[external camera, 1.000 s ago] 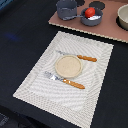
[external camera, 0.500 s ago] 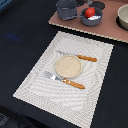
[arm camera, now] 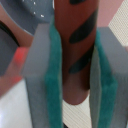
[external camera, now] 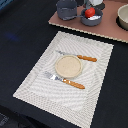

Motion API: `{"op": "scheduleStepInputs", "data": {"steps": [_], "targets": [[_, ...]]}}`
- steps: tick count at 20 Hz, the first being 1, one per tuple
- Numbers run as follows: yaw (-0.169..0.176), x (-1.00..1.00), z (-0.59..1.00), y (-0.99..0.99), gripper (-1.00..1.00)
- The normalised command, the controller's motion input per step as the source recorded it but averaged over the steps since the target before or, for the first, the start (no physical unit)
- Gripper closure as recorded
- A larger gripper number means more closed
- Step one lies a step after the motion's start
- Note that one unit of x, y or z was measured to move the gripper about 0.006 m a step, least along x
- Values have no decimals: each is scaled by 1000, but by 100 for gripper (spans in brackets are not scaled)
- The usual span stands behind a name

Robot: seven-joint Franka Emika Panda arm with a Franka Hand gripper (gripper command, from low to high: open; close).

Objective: Place the fish, sausage, and tomato into the frying pan.

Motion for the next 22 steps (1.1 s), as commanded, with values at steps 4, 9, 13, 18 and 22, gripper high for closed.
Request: {"op": "scheduleStepInputs", "data": {"steps": [4,9,13,18,22], "targets": [[-9,333,-92,398,100],[-16,314,-118,337,100],[-20,333,-129,341,100],[-12,210,-17,278,-100],[0,81,9,249,-100]]}}
